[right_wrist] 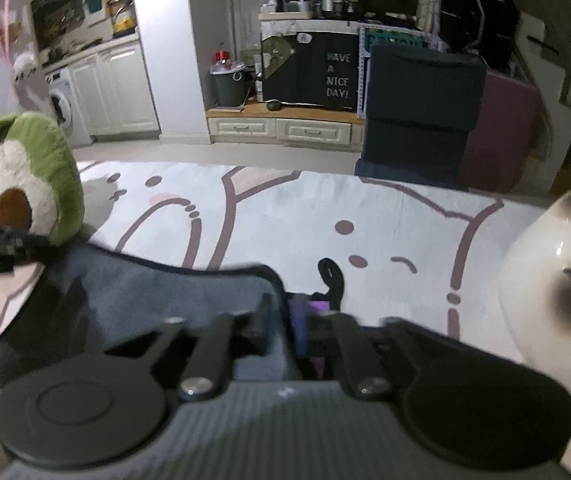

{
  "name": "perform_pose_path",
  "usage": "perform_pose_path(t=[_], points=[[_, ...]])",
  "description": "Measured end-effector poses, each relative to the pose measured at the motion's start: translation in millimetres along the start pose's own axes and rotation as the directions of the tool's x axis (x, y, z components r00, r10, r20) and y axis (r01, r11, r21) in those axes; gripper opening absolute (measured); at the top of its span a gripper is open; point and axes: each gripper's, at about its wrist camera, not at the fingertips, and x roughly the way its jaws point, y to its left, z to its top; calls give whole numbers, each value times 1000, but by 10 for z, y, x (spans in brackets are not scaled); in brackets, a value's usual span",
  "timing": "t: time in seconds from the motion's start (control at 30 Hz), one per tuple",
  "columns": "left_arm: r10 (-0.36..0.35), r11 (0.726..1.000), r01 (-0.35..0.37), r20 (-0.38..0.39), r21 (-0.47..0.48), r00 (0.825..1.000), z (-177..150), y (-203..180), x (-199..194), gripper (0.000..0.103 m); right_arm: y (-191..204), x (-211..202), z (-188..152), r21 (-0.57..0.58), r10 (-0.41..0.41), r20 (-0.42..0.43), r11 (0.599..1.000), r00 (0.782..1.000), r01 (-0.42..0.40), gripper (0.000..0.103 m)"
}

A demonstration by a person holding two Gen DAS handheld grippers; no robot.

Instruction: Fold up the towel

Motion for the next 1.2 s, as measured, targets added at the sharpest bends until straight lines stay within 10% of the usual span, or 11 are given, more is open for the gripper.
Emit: perform_pose_path(t=[0.2,1.2], points=[[2,999,-3,-27,-43,1000,-49,12,-44,101,-5,-17,-30,36,42,-27,998,999,-41,103],[21,996,-26,-56,-90,998,-116,-200,-492,103,100,-416,-168,79,-4,-56,997,998,9,103]])
